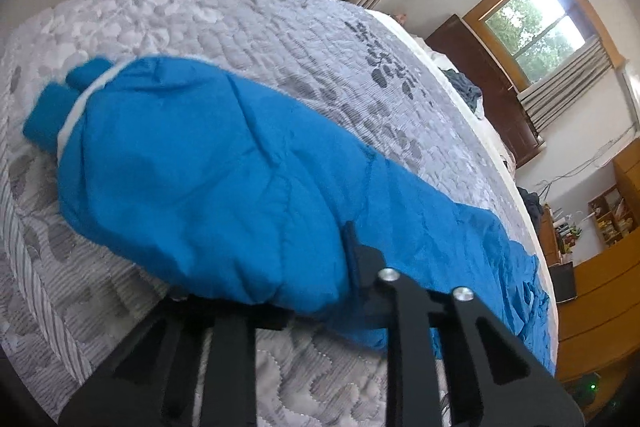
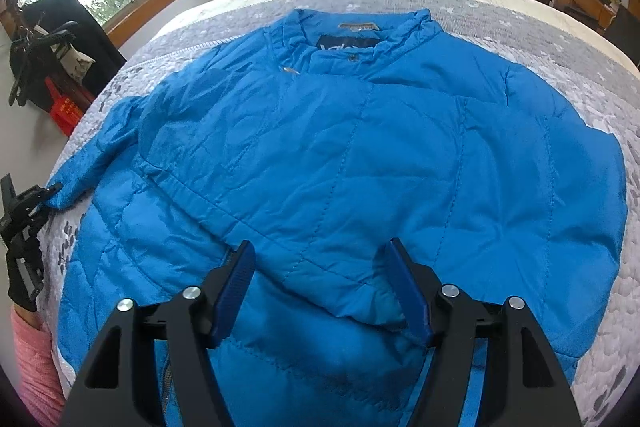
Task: Fold large clothes
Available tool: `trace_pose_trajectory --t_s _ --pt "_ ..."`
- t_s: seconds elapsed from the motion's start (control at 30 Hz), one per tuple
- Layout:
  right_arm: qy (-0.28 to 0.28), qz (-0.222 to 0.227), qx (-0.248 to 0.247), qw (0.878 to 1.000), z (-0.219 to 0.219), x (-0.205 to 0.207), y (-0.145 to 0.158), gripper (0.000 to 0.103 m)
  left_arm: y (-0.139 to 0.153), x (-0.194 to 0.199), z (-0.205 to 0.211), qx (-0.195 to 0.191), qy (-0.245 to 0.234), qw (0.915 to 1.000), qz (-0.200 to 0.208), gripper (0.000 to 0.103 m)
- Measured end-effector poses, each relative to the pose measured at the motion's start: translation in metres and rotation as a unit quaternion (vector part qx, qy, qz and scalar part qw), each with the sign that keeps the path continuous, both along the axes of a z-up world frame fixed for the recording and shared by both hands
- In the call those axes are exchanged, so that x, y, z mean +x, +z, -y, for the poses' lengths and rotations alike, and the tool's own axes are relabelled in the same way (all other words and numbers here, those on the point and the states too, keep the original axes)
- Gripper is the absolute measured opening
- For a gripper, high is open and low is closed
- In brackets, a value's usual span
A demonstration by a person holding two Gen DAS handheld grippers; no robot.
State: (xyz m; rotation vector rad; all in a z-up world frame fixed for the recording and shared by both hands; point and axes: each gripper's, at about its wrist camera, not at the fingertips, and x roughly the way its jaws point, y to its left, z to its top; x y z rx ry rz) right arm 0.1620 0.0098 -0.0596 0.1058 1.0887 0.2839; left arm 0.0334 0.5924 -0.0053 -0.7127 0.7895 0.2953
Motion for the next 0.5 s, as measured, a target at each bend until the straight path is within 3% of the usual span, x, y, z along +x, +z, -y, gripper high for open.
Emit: trace_pose_trajectory --t_s 0.23,0.5 --pt "-0.005 0.003 0.004 1.0 0.002 -0.003 0.007 0.068 0.042 -0.001 0.028 0.058 -0.014 0.9976 0.036 0.011" --pt "-0.02 0.021 0.003 1.0 0.014 -0.006 0.025 0.068 0.095 0.007 0.103 0.115 -0.092 0.9859 0.079 0.01"
